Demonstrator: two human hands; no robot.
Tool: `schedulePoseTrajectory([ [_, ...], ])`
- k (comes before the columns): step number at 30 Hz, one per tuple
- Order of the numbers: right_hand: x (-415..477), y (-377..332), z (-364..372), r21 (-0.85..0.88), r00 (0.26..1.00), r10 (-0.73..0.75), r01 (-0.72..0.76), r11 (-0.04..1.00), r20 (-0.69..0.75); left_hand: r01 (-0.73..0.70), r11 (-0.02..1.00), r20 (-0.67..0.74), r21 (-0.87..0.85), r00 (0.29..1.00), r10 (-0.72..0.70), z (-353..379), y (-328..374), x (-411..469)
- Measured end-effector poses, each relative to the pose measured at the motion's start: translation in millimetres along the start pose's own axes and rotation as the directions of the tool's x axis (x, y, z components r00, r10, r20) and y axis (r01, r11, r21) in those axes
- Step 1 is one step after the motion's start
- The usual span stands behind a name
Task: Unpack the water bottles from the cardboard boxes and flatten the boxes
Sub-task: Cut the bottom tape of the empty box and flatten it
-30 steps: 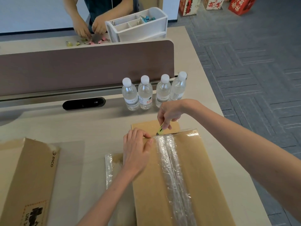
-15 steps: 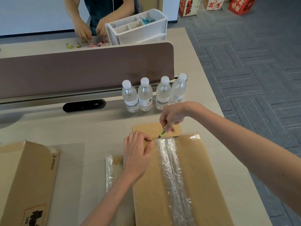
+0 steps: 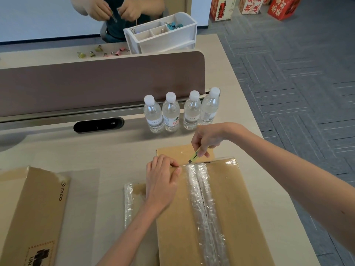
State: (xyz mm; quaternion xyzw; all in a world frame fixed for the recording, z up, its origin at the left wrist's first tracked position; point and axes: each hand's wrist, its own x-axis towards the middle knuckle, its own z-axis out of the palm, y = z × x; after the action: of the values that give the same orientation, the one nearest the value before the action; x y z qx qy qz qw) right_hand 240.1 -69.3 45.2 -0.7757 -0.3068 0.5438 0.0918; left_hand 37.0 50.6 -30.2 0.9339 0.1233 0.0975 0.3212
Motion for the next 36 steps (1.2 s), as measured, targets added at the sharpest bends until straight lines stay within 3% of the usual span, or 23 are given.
schedulePoseTrajectory([
  [15,-19,17,9,0.107,0.998,0.036,-0.031,0.994,-0.05,-0.019,1.0,0.004,0.006,1.0,0.019,-1,0,0],
  [21,-40,36,18,0.261,0.975,-0.007,0.066,0.963,-0.222,-0.056,0.998,-0.041,-0.001,0.998,0.056,0,1,-1],
  [24,-52,43,21,0.35,0.87,0.042,0.153,0.924,-0.492,-0.136,0.987,-0.079,0.085,0.987,0.142,0,5,-4],
  [27,-44,36,55,0.392,0.663,0.131,0.262,0.882,-0.737,-0.202,0.956,-0.088,0.212,0.97,0.225,1,15,-8],
  [31,-22,16,110,0.553,0.51,0.304,0.458,0.697,-0.805,-0.117,0.96,-0.089,0.254,0.986,0.144,5,23,-7],
  [36,-4,18,141,0.464,0.344,0.328,0.47,0.751,-0.88,-0.07,0.978,-0.1,0.199,0.991,0.091,6,27,-4],
])
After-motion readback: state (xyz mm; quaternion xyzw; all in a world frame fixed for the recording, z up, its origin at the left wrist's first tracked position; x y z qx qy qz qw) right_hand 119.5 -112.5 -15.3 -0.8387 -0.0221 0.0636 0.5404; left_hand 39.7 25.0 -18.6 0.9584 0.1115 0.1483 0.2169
